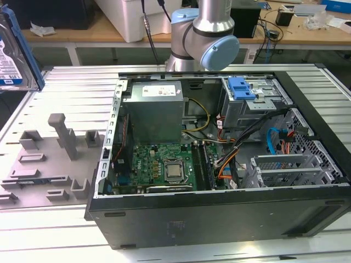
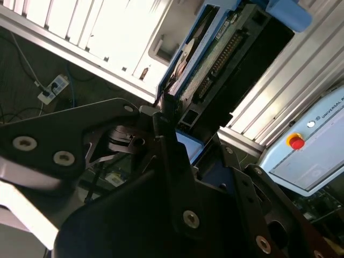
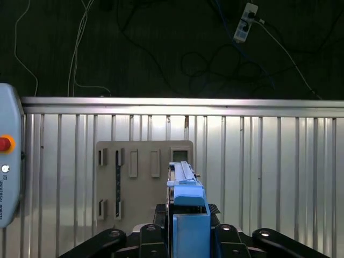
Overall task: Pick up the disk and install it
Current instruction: 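Pick up the disk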
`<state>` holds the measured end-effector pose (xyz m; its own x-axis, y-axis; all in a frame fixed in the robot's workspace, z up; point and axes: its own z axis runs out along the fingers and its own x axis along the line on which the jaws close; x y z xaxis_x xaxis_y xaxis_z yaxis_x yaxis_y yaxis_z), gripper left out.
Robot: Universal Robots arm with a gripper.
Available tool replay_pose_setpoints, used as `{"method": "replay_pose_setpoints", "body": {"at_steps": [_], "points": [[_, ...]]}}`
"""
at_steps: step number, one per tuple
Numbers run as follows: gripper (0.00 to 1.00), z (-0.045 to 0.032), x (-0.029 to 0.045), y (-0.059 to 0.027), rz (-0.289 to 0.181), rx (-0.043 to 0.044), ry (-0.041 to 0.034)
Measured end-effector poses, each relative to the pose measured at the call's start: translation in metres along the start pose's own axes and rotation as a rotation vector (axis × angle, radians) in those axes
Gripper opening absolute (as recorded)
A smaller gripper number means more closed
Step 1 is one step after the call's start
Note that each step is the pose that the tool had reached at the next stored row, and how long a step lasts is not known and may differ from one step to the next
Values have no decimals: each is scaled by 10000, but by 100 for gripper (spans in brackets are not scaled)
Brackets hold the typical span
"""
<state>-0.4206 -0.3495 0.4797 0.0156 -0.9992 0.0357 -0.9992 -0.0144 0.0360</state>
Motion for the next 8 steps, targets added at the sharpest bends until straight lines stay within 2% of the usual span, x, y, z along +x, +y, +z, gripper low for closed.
{"method": "replay_pose_setpoints", "body": {"at_steps": [8], "points": [[37, -12, 0, 1, 1, 0, 0]]}}
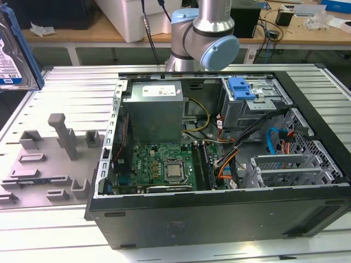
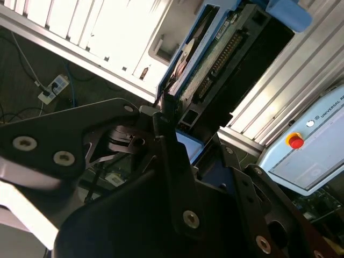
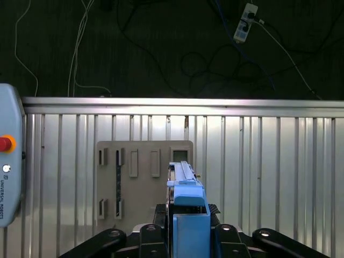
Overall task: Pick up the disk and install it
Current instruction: 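Pick up the disk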
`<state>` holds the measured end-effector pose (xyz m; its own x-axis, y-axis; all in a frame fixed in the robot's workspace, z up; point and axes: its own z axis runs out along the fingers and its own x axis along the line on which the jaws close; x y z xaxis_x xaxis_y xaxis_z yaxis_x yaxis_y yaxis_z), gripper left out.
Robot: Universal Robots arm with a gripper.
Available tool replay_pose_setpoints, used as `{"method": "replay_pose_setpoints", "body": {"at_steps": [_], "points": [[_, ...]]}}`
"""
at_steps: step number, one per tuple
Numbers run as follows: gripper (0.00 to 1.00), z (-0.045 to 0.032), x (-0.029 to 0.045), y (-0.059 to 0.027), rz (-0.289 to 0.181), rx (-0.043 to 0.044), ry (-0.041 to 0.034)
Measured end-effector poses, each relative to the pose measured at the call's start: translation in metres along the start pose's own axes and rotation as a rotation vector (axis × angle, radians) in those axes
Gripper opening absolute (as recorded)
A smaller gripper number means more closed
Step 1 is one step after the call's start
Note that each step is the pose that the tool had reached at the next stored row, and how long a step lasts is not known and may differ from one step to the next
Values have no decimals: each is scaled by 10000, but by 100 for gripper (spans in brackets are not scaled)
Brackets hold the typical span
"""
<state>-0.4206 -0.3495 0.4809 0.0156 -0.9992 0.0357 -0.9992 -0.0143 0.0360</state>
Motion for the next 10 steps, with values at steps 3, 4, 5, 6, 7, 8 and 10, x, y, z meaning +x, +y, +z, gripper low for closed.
{"method": "replay_pose_setpoints", "body": {"at_steps": [3, 4, 5, 6, 7, 8, 10], "points": [[37, -1, 0, 0, 0, 0, 0], [37, -1, 0, 0, 0, 0, 0], [37, -1, 0, 0, 0, 0, 0], [37, -1, 0, 0, 0, 0, 0], [37, -1, 0, 0, -1, 0, 0], [37, -2, 0, -4, 0, -2, 1], [37, -3, 0, -38, 0, -2, 1]]}}
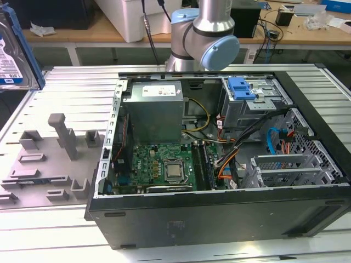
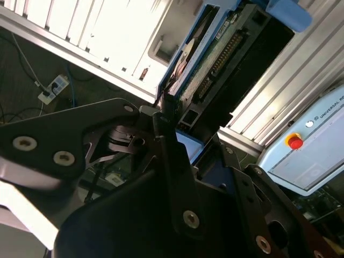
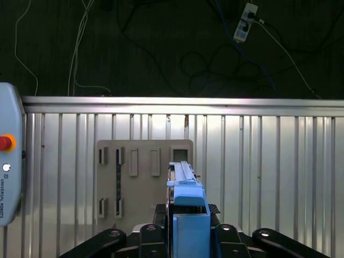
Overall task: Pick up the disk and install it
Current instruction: 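Pick up the disk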
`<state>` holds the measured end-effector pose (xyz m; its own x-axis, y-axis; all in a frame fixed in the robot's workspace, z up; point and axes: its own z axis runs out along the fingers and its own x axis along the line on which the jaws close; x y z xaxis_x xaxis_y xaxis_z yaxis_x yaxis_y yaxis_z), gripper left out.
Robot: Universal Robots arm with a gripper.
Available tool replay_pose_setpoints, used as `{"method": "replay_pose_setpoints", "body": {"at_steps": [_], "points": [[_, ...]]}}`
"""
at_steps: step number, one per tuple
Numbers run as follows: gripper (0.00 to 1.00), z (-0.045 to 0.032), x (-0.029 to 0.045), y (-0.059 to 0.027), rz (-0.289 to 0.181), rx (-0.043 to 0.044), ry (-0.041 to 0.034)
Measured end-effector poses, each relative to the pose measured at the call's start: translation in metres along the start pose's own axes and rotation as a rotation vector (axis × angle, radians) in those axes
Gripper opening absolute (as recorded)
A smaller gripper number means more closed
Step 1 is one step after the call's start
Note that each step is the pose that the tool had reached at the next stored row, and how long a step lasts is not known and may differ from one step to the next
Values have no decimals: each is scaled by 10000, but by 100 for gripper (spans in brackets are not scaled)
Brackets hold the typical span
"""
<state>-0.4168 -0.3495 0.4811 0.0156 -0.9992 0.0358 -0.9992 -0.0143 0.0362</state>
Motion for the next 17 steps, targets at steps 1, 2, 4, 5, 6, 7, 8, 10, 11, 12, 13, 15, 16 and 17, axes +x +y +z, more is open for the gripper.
{"method": "replay_pose_setpoints", "body": {"at_steps": [1, 2, 4, 5, 6, 7, 8, 10, 11, 12, 13, 15, 16, 17], "points": [[37, -1, 1, -35, 0, -2, -1], [37, -3, 1, -56, 0, -5, 0], [37, -8, 2, -104, 0, -13, -1], [37, -15, 3, -141, -1, -21, -1], [37, -21, 3, -171, -1, -24, -1], [37, -25, 4, -190, -1, -27, -1], [37, -29, 4, -207, -1, -30, -1], [37, -42, 6, -286, -1, -44, -1], [37, -45, 6, -308, -1, -48, -1], [37, -48, 7, -330, -1, -51, -2], [37, -51, 7, -360, -2, -56, -2], [37, -57, 9, -409, -3, -69, -2], [37, -60, 9, -434, -3, -76, -2], [37, -64, 10, -464, -3, -86, -1]]}}
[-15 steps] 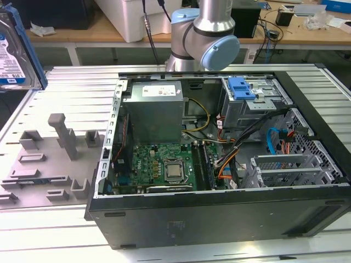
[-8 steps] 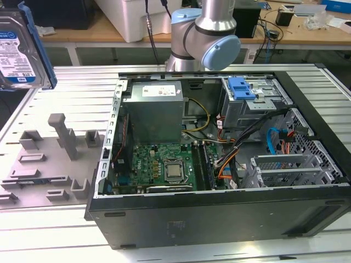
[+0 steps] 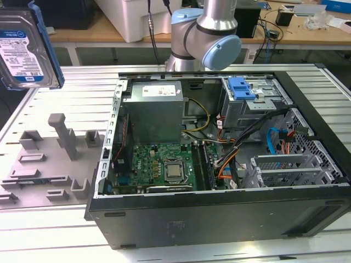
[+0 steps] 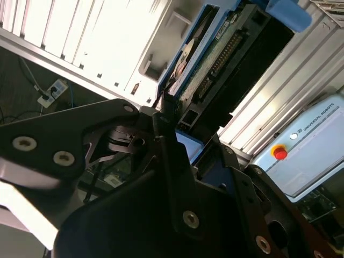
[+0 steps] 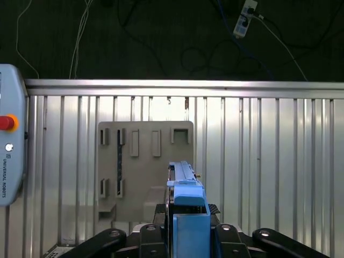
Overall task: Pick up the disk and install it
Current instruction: 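Pick up the disk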
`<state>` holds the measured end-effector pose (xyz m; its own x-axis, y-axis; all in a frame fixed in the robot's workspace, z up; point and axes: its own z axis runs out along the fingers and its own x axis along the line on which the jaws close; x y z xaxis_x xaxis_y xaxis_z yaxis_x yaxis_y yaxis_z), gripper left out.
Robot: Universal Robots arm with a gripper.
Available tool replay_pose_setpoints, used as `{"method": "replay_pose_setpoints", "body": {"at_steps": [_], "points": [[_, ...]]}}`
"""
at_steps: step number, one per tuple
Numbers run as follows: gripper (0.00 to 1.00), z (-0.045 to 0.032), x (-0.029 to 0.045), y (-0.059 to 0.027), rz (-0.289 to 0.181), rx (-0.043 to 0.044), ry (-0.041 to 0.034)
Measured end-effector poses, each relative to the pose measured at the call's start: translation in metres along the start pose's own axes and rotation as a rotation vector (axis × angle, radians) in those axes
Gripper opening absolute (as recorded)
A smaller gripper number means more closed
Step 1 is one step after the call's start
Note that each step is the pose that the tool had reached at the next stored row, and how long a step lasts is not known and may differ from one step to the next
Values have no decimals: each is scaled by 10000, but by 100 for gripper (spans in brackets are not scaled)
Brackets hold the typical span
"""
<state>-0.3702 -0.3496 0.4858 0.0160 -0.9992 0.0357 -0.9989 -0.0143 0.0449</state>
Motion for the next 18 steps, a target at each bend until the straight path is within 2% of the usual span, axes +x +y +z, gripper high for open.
{"method": "replay_pose_setpoints", "body": {"at_steps": [2, 4, 5, 11, 18], "points": [[37, -9, 2, -72, 0, -25, -2], [37, -53, 16, -364, -5, -171, 8], [37, -65, 20, -466, -7, -212, 13], [37, -78, 27, -601, -7, -234, 17], [37, -92, 46, -843, -6, -248, 45]]}}
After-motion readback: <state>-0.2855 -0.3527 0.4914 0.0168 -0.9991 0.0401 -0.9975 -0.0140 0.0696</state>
